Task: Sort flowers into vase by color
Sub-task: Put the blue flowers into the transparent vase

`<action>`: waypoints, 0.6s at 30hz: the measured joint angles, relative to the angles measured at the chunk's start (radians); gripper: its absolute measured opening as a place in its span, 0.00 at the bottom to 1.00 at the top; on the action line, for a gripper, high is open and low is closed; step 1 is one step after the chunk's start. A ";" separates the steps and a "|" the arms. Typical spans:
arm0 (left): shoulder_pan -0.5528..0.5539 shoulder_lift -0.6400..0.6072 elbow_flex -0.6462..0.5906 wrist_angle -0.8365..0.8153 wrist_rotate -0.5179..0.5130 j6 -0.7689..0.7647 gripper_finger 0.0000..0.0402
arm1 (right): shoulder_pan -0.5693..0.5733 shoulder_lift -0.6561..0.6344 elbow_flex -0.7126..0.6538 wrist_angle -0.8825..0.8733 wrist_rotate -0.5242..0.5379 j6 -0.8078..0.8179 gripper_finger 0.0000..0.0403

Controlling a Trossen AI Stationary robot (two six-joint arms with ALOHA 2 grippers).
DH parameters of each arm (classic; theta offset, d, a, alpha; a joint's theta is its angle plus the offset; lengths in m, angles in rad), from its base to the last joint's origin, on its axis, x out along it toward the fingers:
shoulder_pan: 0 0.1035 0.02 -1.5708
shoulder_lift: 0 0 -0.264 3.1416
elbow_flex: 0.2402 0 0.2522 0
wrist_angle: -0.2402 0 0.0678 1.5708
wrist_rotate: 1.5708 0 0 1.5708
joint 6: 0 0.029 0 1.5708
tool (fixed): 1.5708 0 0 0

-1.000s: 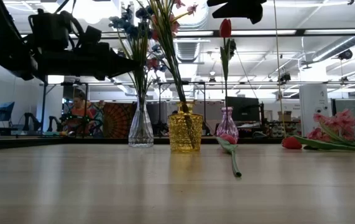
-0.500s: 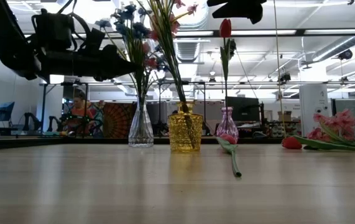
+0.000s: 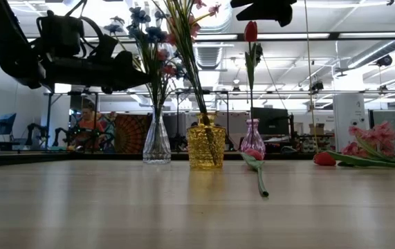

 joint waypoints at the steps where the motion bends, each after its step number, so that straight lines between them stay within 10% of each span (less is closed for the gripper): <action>1: 0.000 0.000 0.000 -0.003 0.000 -0.004 0.19 | 0.000 0.000 0.000 -0.001 0.000 0.000 0.53; 18: 0.000 0.000 0.000 -0.036 0.000 -0.055 0.18 | 0.000 0.000 0.000 -0.004 0.000 0.001 0.53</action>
